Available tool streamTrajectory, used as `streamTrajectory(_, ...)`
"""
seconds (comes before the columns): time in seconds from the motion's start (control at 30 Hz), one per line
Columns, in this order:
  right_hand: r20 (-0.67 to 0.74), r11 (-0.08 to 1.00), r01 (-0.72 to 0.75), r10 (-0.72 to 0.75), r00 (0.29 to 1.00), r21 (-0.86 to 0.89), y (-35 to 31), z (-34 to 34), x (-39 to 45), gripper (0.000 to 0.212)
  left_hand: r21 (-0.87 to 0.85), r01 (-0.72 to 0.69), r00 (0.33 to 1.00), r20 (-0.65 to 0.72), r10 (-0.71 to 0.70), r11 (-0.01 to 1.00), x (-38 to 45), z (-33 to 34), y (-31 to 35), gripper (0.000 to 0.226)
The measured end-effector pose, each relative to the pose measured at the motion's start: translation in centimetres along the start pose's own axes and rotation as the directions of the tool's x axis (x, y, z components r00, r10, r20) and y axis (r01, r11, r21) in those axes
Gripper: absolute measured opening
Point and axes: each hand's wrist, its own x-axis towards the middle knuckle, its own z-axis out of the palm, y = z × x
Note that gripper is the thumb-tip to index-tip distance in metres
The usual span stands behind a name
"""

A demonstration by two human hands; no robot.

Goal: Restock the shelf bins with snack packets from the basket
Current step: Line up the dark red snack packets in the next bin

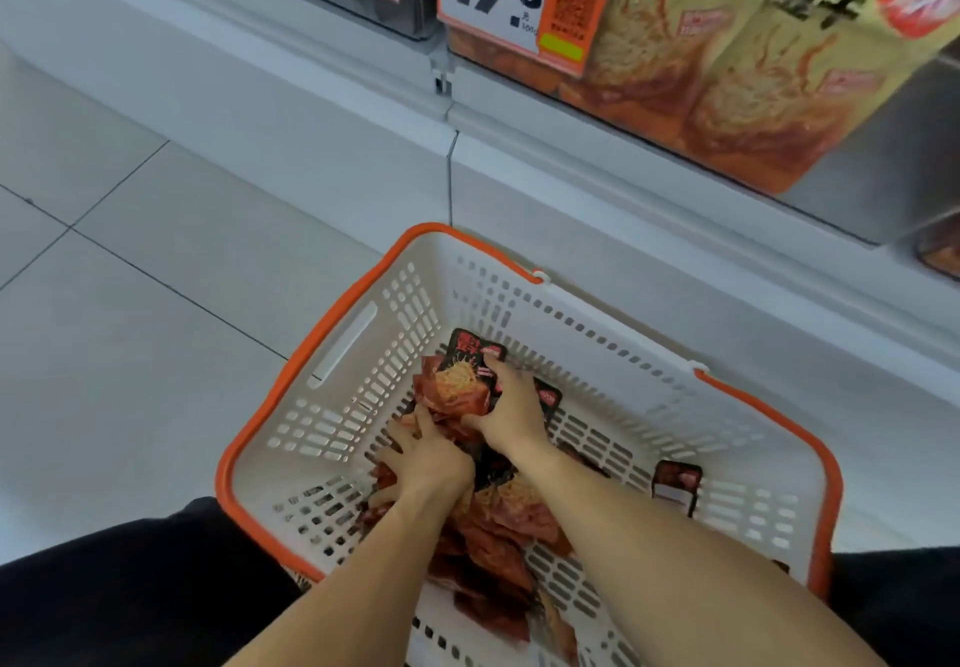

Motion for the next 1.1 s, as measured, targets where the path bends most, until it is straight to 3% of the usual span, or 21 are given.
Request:
streamTrajectory(0.23,-0.016,0.983,0.012,-0.015,1.0,-0.186,2.4,-3.7,-3.2,0.077,-0.072,-0.016,0.991,0.134,0.026,0.997,-6.7,4.5,3.1,0.087)
streamTrajectory(0.3,-0.023,0.98,-0.018,0.013,1.0,-0.2,3.3,-5.0,-4.4,0.069,-0.037,-0.157,0.975,0.155,0.16,0.987,-7.7,4.9,2.7,0.085)
streamTrajectory(0.4,-0.039,0.974,-0.074,0.067,0.997,-0.213,4.2,-7.3,-6.1,0.059,0.106,-0.352,0.925,0.191,0.328,0.93,-8.0,4.0,2.0,0.054)
streamTrajectory(0.5,-0.003,0.984,-0.115,0.116,0.993,-0.139,4.2,-9.9,-7.5,0.049,0.119,-0.332,0.943,0.042,0.329,0.936,-9.3,1.3,2.0,0.03)
streamTrajectory(0.6,0.074,0.984,-0.113,0.124,0.99,-0.141,2.6,-13.8,-9.4,0.039,-0.172,-0.337,0.941,-0.046,0.335,0.925,-12.2,-1.7,3.7,0.04)
streamTrajectory(0.7,0.128,0.987,-0.112,0.126,0.984,-0.112,-0.4,-19.2,-12.0,0.045,-0.362,-0.307,0.927,0.095,0.362,0.88,-15.6,-4.2,6.1,0.047)
streamTrajectory(0.8,0.178,0.994,-0.108,0.101,0.979,0.033,-3.2,-24.7,-15.3,0.043,-0.518,-0.284,0.866,0.222,0.448,0.807,-18.3,-6.6,8.6,0.049)
streamTrajectory(0.9,0.161,0.998,0.018,-0.027,0.987,0.057,-5.2,-28.9,-18.6,0.043,-0.638,-0.325,0.812,0.19,0.551,0.699,-20.8,-9.3,11.5,0.039)
streamTrajectory(1.03,0.082,0.977,0.205,-0.21,0.974,0.064,-6.9,-32.4,-22.2,0.031,-0.461,-0.65,0.673,0.022,0.74,0.605,-24.8,-12.9,15.3,0.02)
streamTrajectory(1.1,0.037,0.951,0.307,-0.308,0.951,0.027,-7.6,-33.5,-23.3,0.028,-0.292,-0.808,0.546,-0.042,0.837,0.512,-27.4,-14.4,16.7,0.015)
